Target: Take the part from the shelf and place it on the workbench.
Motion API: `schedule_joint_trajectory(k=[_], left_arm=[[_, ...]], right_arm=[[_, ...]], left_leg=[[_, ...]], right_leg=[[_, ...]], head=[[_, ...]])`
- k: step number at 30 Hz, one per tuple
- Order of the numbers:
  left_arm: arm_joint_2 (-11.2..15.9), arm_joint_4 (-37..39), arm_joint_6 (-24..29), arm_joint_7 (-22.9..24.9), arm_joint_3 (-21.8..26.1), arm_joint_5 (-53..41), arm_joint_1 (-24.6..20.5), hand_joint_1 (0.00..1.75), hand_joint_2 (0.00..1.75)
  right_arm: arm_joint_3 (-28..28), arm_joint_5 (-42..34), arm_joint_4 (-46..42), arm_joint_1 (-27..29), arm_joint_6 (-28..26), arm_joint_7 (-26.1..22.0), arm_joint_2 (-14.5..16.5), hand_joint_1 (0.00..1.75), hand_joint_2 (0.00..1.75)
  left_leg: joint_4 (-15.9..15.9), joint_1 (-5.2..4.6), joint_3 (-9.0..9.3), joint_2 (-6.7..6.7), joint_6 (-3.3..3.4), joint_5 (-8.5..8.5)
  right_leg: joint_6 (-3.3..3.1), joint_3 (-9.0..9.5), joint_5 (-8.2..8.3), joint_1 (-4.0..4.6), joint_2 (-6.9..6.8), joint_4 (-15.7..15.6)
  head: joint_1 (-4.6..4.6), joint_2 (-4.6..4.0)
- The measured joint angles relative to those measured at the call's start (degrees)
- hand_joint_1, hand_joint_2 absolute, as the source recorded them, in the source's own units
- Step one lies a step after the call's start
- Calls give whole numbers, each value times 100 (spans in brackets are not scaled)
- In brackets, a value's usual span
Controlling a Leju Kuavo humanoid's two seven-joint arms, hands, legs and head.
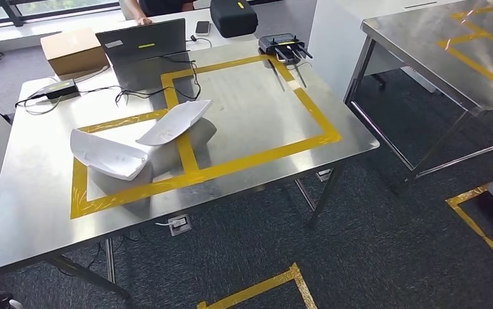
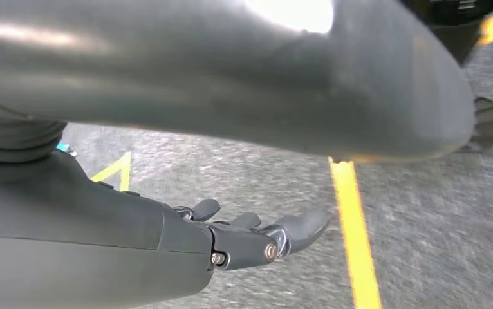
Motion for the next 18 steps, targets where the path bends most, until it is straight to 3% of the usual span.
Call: schedule_joint_trajectory(k=[2,3,4,6,7,9,10,13,15,17,18], left_arm=[[-17,-91,1,1,1,-36,70,0,0],[-24,-118,1,2,1,-46,97,0,0],[-32,-143,1,2,2,-61,125,0,0],[-46,-192,1,3,6,-119,180,0,0],[-52,-235,1,2,12,-175,225,0,0],[-65,-355,2,1,40,-305,336,0,0],[-70,-418,2,-1,65,-365,397,0,0],[-70,-551,3,2,148,-454,594,0,0],[-66,-594,3,4,167,-494,692,0,0],[-69,-590,3,4,154,-480,723,0,0],[-74,-559,3,5,127,-438,724,0,0]], right_arm=[[0,17,0,-4,8,0,1,0,0],[0,25,-1,-5,10,-1,1,0,0],[0,33,-1,-7,9,-3,-1,0,0],[-1,39,-1,-10,8,-26,-5,0,0],[-2,31,-1,-18,8,-48,-8,0,0],[-4,15,-1,-35,8,-101,-11,0,0],[-4,12,-1,-43,8,-121,-12,0,0],[-6,52,-1,-43,8,-152,-10,0,0],[-7,112,-1,-49,3,-138,-8,0,0],[-7,117,-1,-65,-9,-122,-9,0,0],[-14,68,-1,-75,-13,-133,-10,0,0]], left_leg=[[12,-1,-156,4,24,130],[23,-2,-235,8,21,195],[40,-2,-328,11,13,264],[84,1,-506,13,-17,376],[115,2,-583,15,-41,424],[161,-10,-663,27,-105,497],[169,-16,-675,34,-142,539],[152,-7,-699,31,-250,623],[397,8,-822,9,-308,288],[1039,18,-990,-4,-355,-314],[1401,22,-1044,-4,-373,-514]], right_leg=[[35,-184,-547,-7,-2,736],[48,-229,-663,-9,-2,1046],[56,-194,-644,-10,-2,1226],[52,167,-339,-14,-4,957],[38,493,-250,-16,-3,549],[-17,1027,-315,6,4,-236],[-52,1168,-381,21,9,-474],[-180,1103,-293,30,-3,-553],[-268,970,-150,9,-41,-581],[-304,794,-8,11,-69,-582],[-304,700,64,16,-78,-579]], head=[[5,0],[5,0],[6,0],[7,0],[7,0],[9,0],[11,0],[9,0],[-2,0],[-9,0],[-10,0]])
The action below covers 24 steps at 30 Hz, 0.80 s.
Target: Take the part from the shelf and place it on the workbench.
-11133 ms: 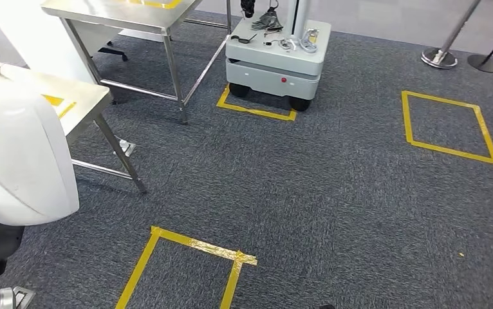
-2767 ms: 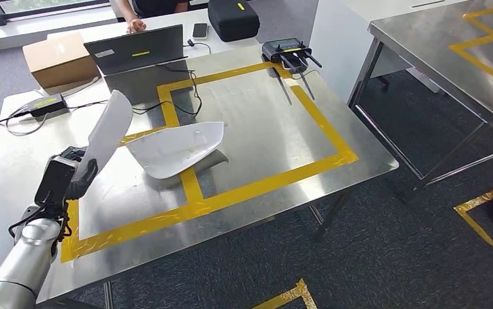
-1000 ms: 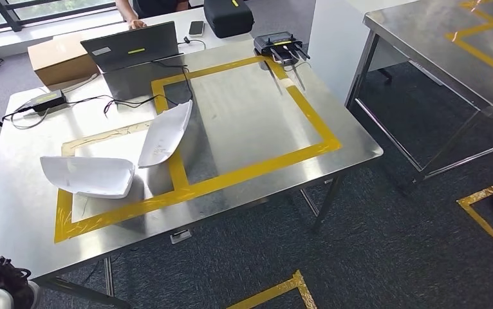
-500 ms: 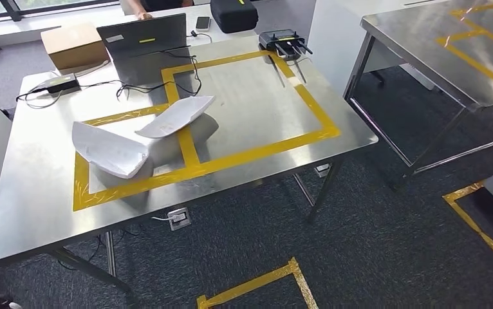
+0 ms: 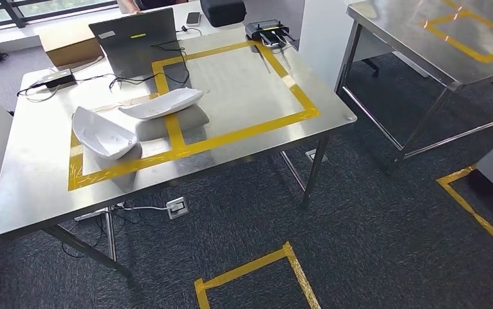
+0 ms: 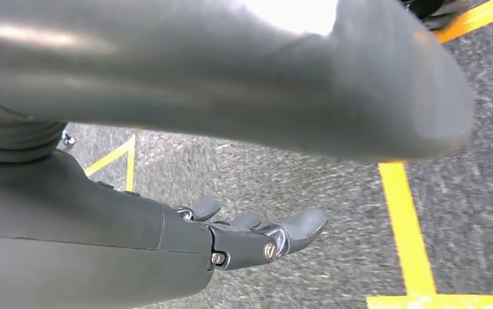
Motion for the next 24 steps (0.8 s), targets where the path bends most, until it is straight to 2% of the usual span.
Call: schedule_joint_trajectory(k=[1,2,3,4,5,6,7,8,10,11,12,13,15,16,17,18,19,20,21,22,23,24], left_arm=[[-9,58,0,2,-47,51,-6,0,0],[-28,135,0,4,-108,94,-20,0,0],[-60,228,0,7,-178,116,-40,0,0],[-109,317,0,9,-240,107,-61,0,0],[-173,401,0,10,-289,73,-80,0,0],[-248,482,-1,9,-327,23,-90,0,0],[-341,562,-1,8,-352,-38,-78,0,0],[-439,651,-2,6,-369,-90,-38,0,0],[-657,845,-3,3,-381,-47,119,0,0],[-757,939,-3,5,-382,65,215,0,0],[-846,1018,-3,8,-382,199,313,0,0],[-918,1082,-2,10,-382,324,405,0,0],[-1025,1212,-2,9,-386,486,537,0,0],[-1068,1297,-2,8,-393,553,574,0,0],[-1109,1398,-2,8,-402,616,597,0,0],[-1146,1506,-2,9,-410,675,609,0,0],[-1179,1615,-2,8,-415,722,612,0,0],[-1213,1737,-2,8,-419,769,604,0,0],[-1243,1863,-2,8,-424,813,587,0,0],[-1273,2007,-2,7,-428,859,555,0,0],[-1308,2199,-3,4,-433,918,491,0,0],[-1343,2444,-3,3,-436,976,397,0,0]], right_arm=[[-15,-63,0,-13,0,-27,0,0,0],[-33,-121,0,-27,3,-65,0,0,0],[-50,-148,0,-41,5,-104,-1,0,0],[-61,-136,0,-56,5,-133,-2,0,0],[-63,-104,-1,-69,5,-144,-6,0,0],[-63,-63,-2,-79,5,-143,-11,0,0],[-63,-23,-4,-86,5,-128,-21,0,0],[-62,24,-5,-91,5,-102,-34,0,0],[-51,150,-7,-81,4,7,-79,0,0],[-45,210,-7,-70,5,78,-104,0,0],[-39,253,-7,-54,10,169,-125,0,0],[-37,279,-7,-37,15,271,-146,0,0],[-37,318,-7,-20,22,467,-182,0,0],[-37,335,-7,-16,22,532,-205,0,0],[-37,348,-7,-15,21,555,-227,0,0],[-37,356,-7,-15,21,537,-249,0,0],[-37,357,-7,-16,21,489,-266,0,0],[-37,361,-8,-18,21,424,-282,0,0],[-37,371,-9,-23,21,352,-294,0,0],[-37,385,-10,-26,21,271,-301,0,0],[-36,408,-11,-30,21,171,-305,0,0],[-35,436,-11,-31,20,59,-306,0,0]], left_leg=[[270,1,-5,0,-8,-67],[381,1,71,-1,-6,1],[280,1,247,-1,6,167],[-13,1,521,-3,29,337],[-438,-2,842,-7,57,383],[-875,-15,1149,-12,88,346],[-1209,-31,1353,-18,122,264],[-1402,-51,1452,-22,160,176],[-1470,-72,1425,-15,258,226],[-1473,-71,1379,-2,311,281],[-1482,-64,1315,11,363,349],[-1485,-55,1234,22,401,424],[-1470,-62,1056,27,438,561],[-1454,-66,967,27,439,626],[-1428,-70,873,27,435,689],[-1393,-71,776,27,426,746],[-1353,-71,681,26,414,796],[-1310,-72,594,26,397,838],[-1271,-78,528,28,374,874],[-1248,-81,492,31,344,911],[-1240,-83,474,34,312,952],[-1251,-83,468,33,276,1000]], right_leg=[[5,-91,74,5,-6,4],[13,-184,150,8,-12,13],[25,-273,221,9,-16,23],[41,-357,289,10,-17,36],[62,-432,354,11,-15,51],[90,-484,410,13,-8,64],[126,-505,462,13,-3,67],[167,-507,513,6,3,59],[262,-502,595,-12,16,22],[305,-533,542,-23,27,50],[342,-590,368,-28,36,163],[369,-671,87,-36,45,391],[404,-834,-526,-40,47,1095],[411,-871,-663,-39,48,1426],[411,-843,-643,-35,48,1628],[402,-723,-500,-31,48,1640],[384,-507,-326,-27,49,1455],[355,-203,-229,-21,50,1094],[320,116,-236,-7,52,656],[286,345,-298,8,55,305],[254,479,-376,26,55,70],[223,508,-396,40,51,-26]], head=[[1,0],[1,0],[1,0],[1,0],[2,0],[3,0],[5,0],[1,0],[-10,0],[-19,0],[-19,0],[-20,0],[-14,0],[-13,0],[-11,0],[-9,0],[-7,0],[-6,0],[-6,0],[-7,0],[-6,0],[-5,0]])
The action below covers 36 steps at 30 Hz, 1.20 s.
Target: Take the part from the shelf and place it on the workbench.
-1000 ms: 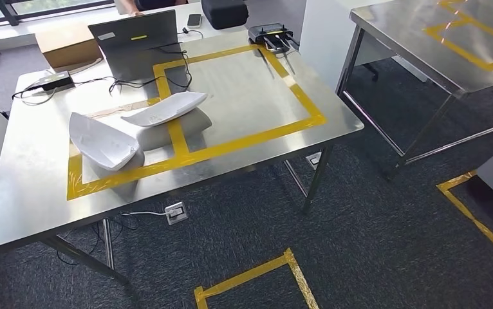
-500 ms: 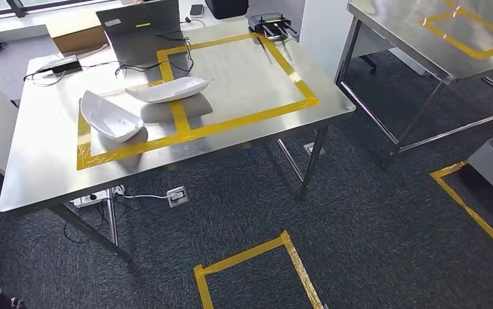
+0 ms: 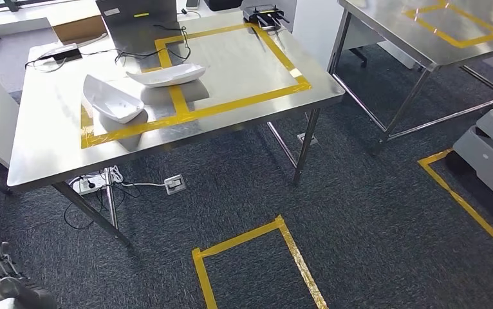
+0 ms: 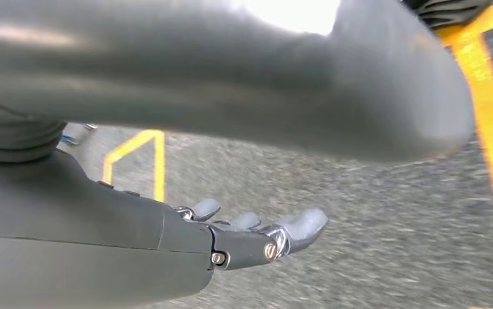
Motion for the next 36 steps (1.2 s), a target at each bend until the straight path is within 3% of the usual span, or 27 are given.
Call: schedule_joint_trajectory(k=[2,3,6,7,8,9,11,13,14,16,18,20,22,23,24,25,26,27,29,30,32,33,34,36], left_arm=[[-56,710,0,12,42,110,-251,0,0],[-71,1142,1,34,87,161,-394,0,0],[-37,2853,-23,352,332,400,-890,0,0],[4,3549,-50,653,423,447,-1053,0,0],[62,4220,-93,1123,496,426,-1170,0,0],[137,4838,-156,1715,545,353,-1226,0,0],[286,5754,-327,3034,575,197,-1175,0,0],[391,6397,-481,4084,586,259,-1099,0,0],[424,6634,-522,4431,614,398,-1068,0,0],[452,6978,-561,4808,760,756,-1011,0,0],[449,7204,-649,4952,955,932,-980,0,0],[446,7352,-823,4922,1041,834,-978,0,0],[457,7440,-1069,4657,1043,672,-973,0,0],[462,7472,-1190,4472,1041,611,-973,0,0],[468,7498,-1315,4271,1038,558,-975,0,0],[472,7519,-1432,4084,1033,516,-981,0,0],[473,7538,-1546,3918,1023,467,-994,0,0],[469,7555,-1657,3787,1005,415,-1015,0,0],[463,7588,-1839,3711,943,281,-1085,0,0],[458,7604,-1930,3796,895,195,-1133,0,0],[455,7635,-2124,4086,770,13,-1220,0,0],[447,7647,-2209,4213,704,-44,-1241,0,0],[434,7658,-2267,4300,654,-52,-1247,0,0],[398,7677,-2318,4362,609,44,-1239,0,0]], right_arm=[[11,69,1,-14,0,-208,3,0,0],[23,104,1,-31,-1,-252,6,0,0],[55,166,2,-70,-4,-114,38,0,0],[59,166,2,-76,-9,-20,62,0,0],[60,163,2,-83,-12,82,92,0,0],[60,158,2,-89,-16,172,124,0,0],[60,123,2,-90,-13,289,181,0,0],[55,48,2,-76,-9,331,222,0,0],[46,-1,2,-73,-8,337,232,0,0],[0,-136,2,-66,-8,339,239,0,0],[-84,-294,2,-51,-6,378,243,0,87],[-173,-370,2,-39,-3,510,251,0,175],[-218,-265,2,-37,-2,753,260,0,175],[-223,-164,2,-36,-2,886,262,0,175],[-221,-50,3,-34,-2,1010,265,0,175],[-211,52,3,-33,-2,1108,267,0,175],[-196,131,3,-34,-2,1170,268,0,175],[-178,185,3,-41,-2,1207,268,0,175],[-152,208,2,-63,-2,1184,269,0,175],[-149,179,2,-77,-2,1114,269,0,175],[-149,93,2,-102,-2,905,274,0,175],[-148,83,2,-122,-2,789,278,0,175],[-138,123,2,-138,-2,679,280,0,175],[-78,324,2,-160,-8,501,281,0,175]], left_leg=[[-4,5,-37,-16,-69,26],[66,8,-85,-27,-101,-86],[834,39,-303,-44,-186,-838],[1155,52,-346,-43,-210,-992],[1377,61,-334,-43,-227,-1003],[1437,68,-242,-43,-234,-891],[996,75,201,-40,-218,-613],[269,54,697,-42,-175,-658],[36,40,813,-48,-145,-744],[-81,21,798,-65,-59,-761],[-95,31,694,-54,50,-659],[-102,42,549,-42,131,-527],[-89,29,386,-38,154,-393],[-75,20,300,-35,154,-325],[-56,11,210,-32,150,-257],[-35,3,120,-31,142,-194],[-15,-2,33,-30,132,-135],[3,-12,-39,-29,114,-81],[4,-15,-108,-25,62,29],[-14,-10,-119,-22,28,92],[-58,4,-130,-22,-42,187],[-28,8,-163,-29,-76,124],[98,12,-214,-36,-108,-64],[661,34,-360,-48,-165,-667]], right_leg=[[-79,-75,106,-20,-28,-30],[-126,-127,178,-36,-42,-50],[-201,-366,398,-50,-59,-62],[-201,-459,466,-49,-58,-51],[-199,-553,530,-48,-50,-32],[-193,-648,587,-49,-34,-3],[-164,-827,681,-50,9,75],[-102,-958,757,-34,20,144],[-66,-990,796,-25,10,160],[9,-1009,879,-19,-15,149],[79,-1055,765,-40,-19,230],[136,-1191,240,-56,-12,674],[164,-1320,-287,-55,-10,1374],[163,-1314,-354,-53,-9,1627],[151,-1227,-284,-50,-7,1721],[126,-1047,-128,-43,-6,1619],[91,-775,23,-30,-3,1331],[42,-455,60,-9,-2,907],[-36,7,-29,32,-2,181],[-68,81,-81,49,-3,-2],[-131,20,16,46,-12,-79],[-175,-26,85,30,-22,-95],[-218,-83,161,14,-30,-116],[-266,-233,302,1,-39,-124]], head=[[2,0],[-1,0],[-10,0],[-10,0],[-10,0],[-10,0],[-13,0],[-11,0],[-8,0],[-4,0],[-2,0],[4,0],[8,0],[9,0],[11,0],[11,0],[12,0],[14,0],[14,0],[15,0],[21,0],[18,0],[14,0],[3,0]])
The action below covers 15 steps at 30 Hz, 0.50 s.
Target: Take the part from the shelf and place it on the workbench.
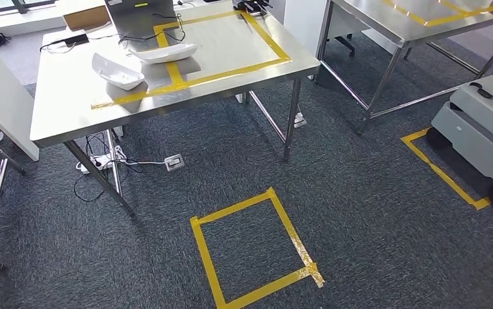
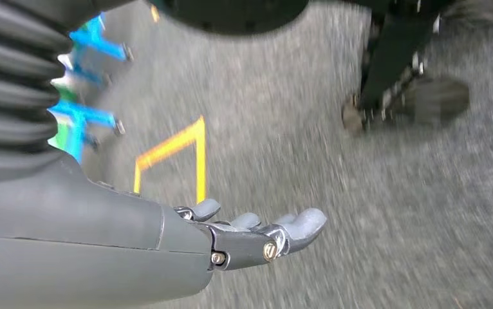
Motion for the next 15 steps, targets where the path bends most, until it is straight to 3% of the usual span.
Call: schedule_joint_trajectory(k=[1,2,3,4,6,8,9,11,12,13,15], left_arm=[[-21,9,-3,1,-1,101,7,0,0],[-43,18,6,-9,9,226,17,0,0],[-71,27,21,-12,27,352,28,0,0],[-106,36,43,6,58,470,40,0,0],[-189,49,86,93,119,595,55,0,0],[-276,61,88,321,142,546,60,0,0],[-315,71,55,531,133,438,62,0,0],[-383,95,-70,1016,75,132,80,0,0],[-410,104,-133,1167,30,3,89,0,0],[-433,109,-197,1226,-15,-88,99,0,0],[-458,114,-327,1144,-91,-210,106,0,0]], right_arm=[[59,148,0,-1,-3,-67,-4,0,175],[137,301,0,-3,-7,-111,-11,0,175],[226,423,-1,-7,-6,-152,-21,0,175],[308,490,-7,-15,-2,-204,-35,0,175],[399,450,-31,-40,5,-299,-63,0,175],[408,382,-59,-57,7,-371,-107,0,175],[408,367,-69,-55,7,-391,-138,0,175],[409,343,-81,-32,6,-377,-210,0,175],[410,327,-85,-12,11,-336,-243,0,175],[410,313,-90,13,22,-273,-279,0,175],[404,273,-102,57,57,-80,-339,0,175]], left_leg=[[367,13,-60,-1,-25,-243],[666,25,-79,0,-48,-340],[833,34,-36,0,-64,-300],[808,44,94,1,-76,-155],[213,63,607,0,-88,79],[-538,46,1109,-17,-52,11],[-743,30,1210,-27,-20,-60],[-818,11,1172,-23,80,-29],[-826,17,1135,-8,137,15],[-833,25,1093,6,205,68],[-825,33,981,27,291,177]], right_leg=[[0,-88,67,-1,-4,8],[11,-174,130,-4,-10,22],[28,-266,192,-10,-18,43],[51,-364,248,-21,-25,72],[113,-550,342,-46,-31,146],[189,-673,426,-54,-42,208],[221,-703,475,-51,-48,216],[280,-729,566,-55,-50,200],[311,-757,529,-62,-40,228],[344,-811,390,-70,-27,345],[392,-1001,-126,-79,0,919]], head=[[-3,0],[-2,0],[-2,0],[-2,0],[-3,0],[3,0],[7,0],[12,0],[14,0],[20,0],[34,0]])
